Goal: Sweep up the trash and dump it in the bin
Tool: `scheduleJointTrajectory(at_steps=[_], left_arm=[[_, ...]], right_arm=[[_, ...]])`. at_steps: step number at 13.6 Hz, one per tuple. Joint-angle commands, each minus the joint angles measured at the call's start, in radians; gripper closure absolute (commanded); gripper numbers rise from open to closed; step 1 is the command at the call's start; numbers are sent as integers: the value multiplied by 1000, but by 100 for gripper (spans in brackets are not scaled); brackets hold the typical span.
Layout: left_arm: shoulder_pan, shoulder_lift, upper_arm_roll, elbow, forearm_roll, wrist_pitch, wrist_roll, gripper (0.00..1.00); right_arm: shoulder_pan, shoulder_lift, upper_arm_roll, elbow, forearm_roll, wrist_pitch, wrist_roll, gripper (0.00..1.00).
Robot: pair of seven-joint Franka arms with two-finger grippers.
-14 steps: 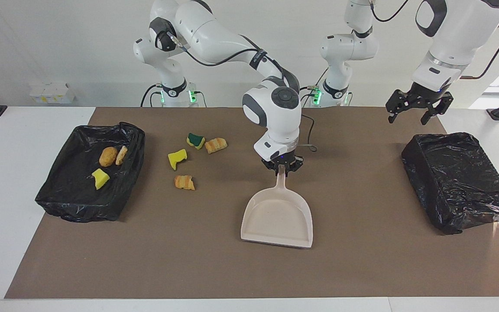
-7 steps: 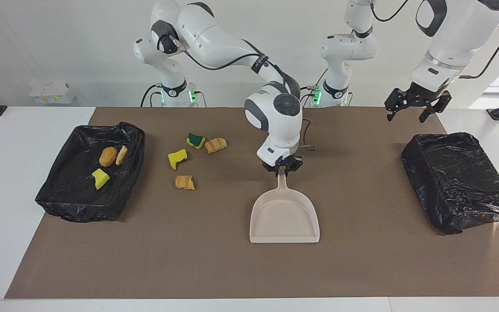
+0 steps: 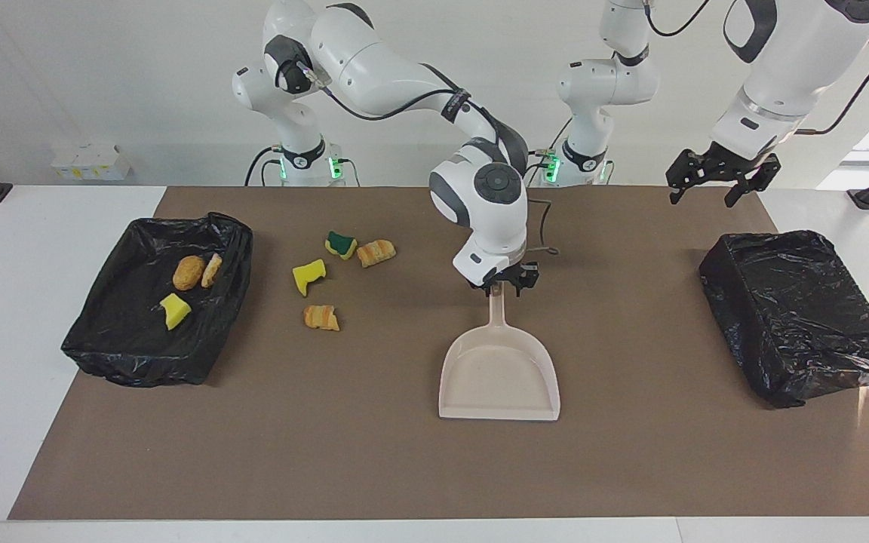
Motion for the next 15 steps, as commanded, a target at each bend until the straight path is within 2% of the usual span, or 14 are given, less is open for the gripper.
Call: scheduleJointTrajectory(at_steps=[1, 4, 6, 9, 12, 15], left_arm=[[-12, -11, 9, -4, -3, 0, 2, 0], [-14, 2, 7, 6, -9, 5, 2, 0], [-16, 44, 4, 71, -10, -9, 3, 0], [-19, 88, -5, 97, -12, -8, 2, 0], [-34, 149, -28, 126, -32, 6, 2, 0], [-66, 189, -37, 126, -43, 73, 0, 0]], right_arm=[[39, -117, 4, -149, 22, 8, 27, 0], [87, -198, 4, -260, 8, 8, 27, 0], [131, -275, 4, -344, 8, 7, 29, 0], [170, -375, 7, -502, 22, 22, 44, 0], [211, -441, 10, -619, 28, 33, 38, 0], [216, -533, 10, -810, 37, 166, 30, 0]])
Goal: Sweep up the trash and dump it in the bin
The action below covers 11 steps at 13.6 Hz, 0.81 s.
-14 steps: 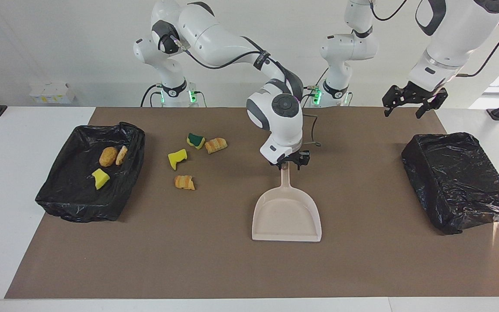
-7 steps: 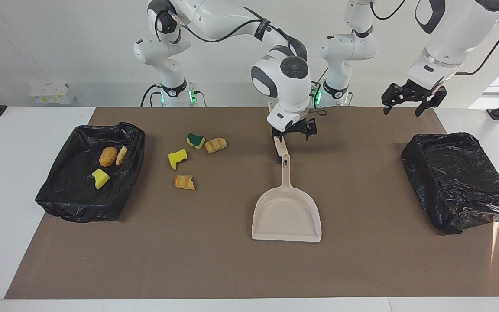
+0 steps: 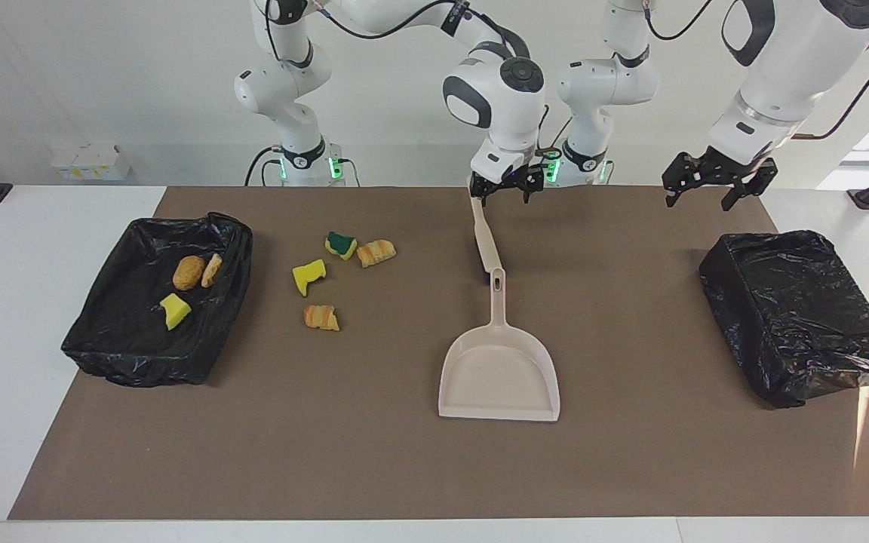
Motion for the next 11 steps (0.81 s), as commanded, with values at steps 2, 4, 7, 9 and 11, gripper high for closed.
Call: scheduleJointTrajectory(at_steps=[2, 4, 7, 9, 11], left_arm=[[-68, 79, 6, 32, -11, 67, -3, 0], [-104, 119, 6, 32, -14, 145, -7, 0], [-225, 165, 8, -47, 12, 339, -136, 0], [-273, 230, 8, -53, 23, 398, -159, 0], [-316, 247, 8, -96, 23, 471, -213, 0]], right_arm=[[-4, -115, 0, -215, 32, 136, -22, 0], [10, -99, 2, -219, 37, 142, -42, 0], [39, -89, 2, -245, 69, 177, -48, 0], [43, -87, 2, -245, 107, 220, -50, 0], [46, -86, 2, -267, 110, 225, -74, 0]])
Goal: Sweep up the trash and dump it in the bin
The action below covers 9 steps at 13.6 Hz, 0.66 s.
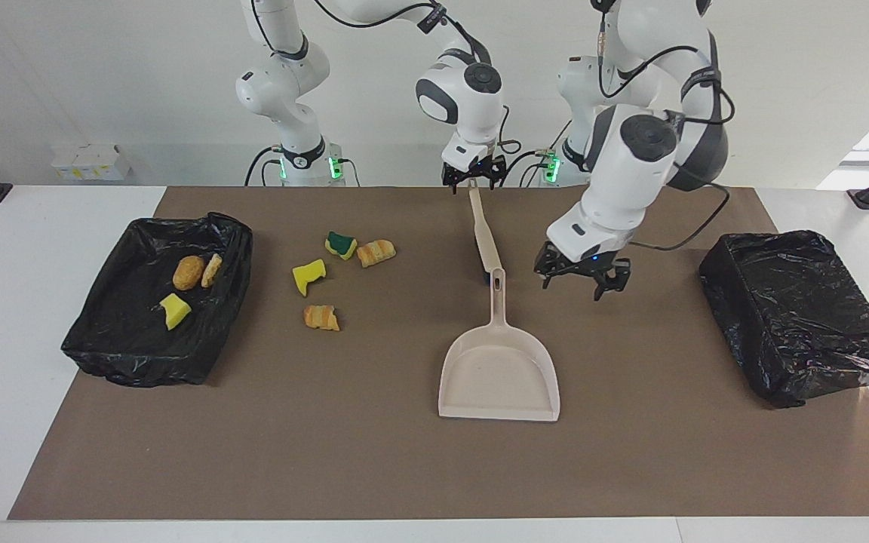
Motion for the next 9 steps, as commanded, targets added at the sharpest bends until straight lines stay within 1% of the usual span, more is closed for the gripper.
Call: scheduleJointTrajectory(at_steps=[1, 2, 3, 4, 5, 7, 8, 9], left_arm=[[-54, 4, 17, -85, 17, 128, -83, 0], [-69, 3, 16, -125, 17, 179, -128, 0], [-111, -11, 17, -161, 17, 199, -178, 0], [-135, -16, 17, -169, 17, 204, -205, 0], [-140, -17, 17, -170, 17, 192, -201, 0], [-178, -51, 17, -213, 17, 175, -205, 0], [-179, -62, 17, -238, 17, 182, -205, 0], [-172, -69, 17, -256, 17, 184, -204, 0]], right_arm=[[6, -9, 1, -37, 36, 34, -54, 0], [6, -7, 1, -36, 36, 34, -54, 5], [6, -7, 1, -34, 36, 34, -54, 20], [6, -5, 1, -33, 36, 34, -53, 37], [8, -4, 1, -27, 36, 35, -54, 56], [12, 5, 1, -4, 36, 37, -47, 89], [16, 10, 1, 8, 36, 35, -42, 100], [16, 10, 1, 10, 36, 37, -39, 100]])
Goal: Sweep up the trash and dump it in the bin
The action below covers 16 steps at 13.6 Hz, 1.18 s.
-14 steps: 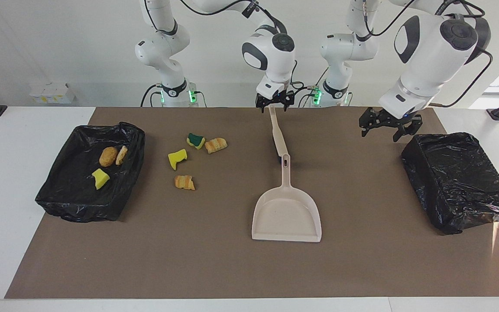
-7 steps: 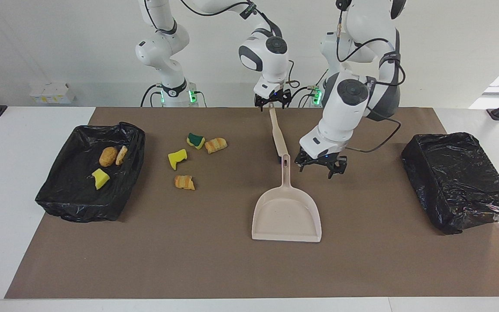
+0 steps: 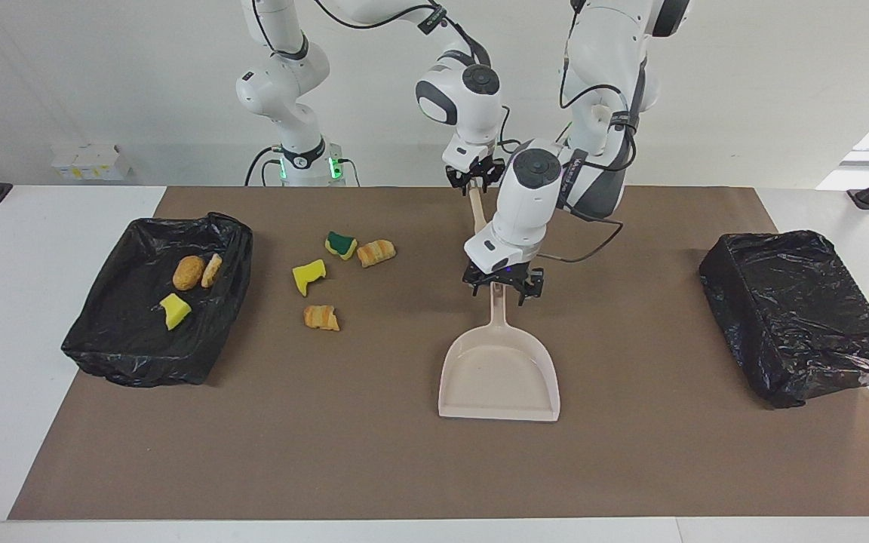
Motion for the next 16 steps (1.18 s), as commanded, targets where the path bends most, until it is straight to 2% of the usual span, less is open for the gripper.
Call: scheduleJointTrajectory(at_steps=[1, 4, 8, 10, 12, 16], left_arm=[[-6, -68, 19, -93, 17, 10, -11, 0], [-6, -74, 17, -108, 15, 26, -28, 0], [-9, -56, 17, -110, 15, 85, -53, 17], [-9, -54, 17, -110, 15, 93, -53, 24], [-7, -53, 17, -110, 13, 90, -53, 31], [-4, -54, 17, -111, 13, 85, -50, 32]], right_arm=[[2, 4, 0, 14, 31, 8, -22, 100], [-23, -75, -1, 11, 31, -30, -1, 100], [-123, -253, -3, 1, 33, -273, 33, 100], [-190, -310, -4, 3, 31, -404, 21, 100], [-209, -327, -7, 0, 13, -474, 49, 100], [-280, -350, -6, -46, -1, -509, 194, 100]])
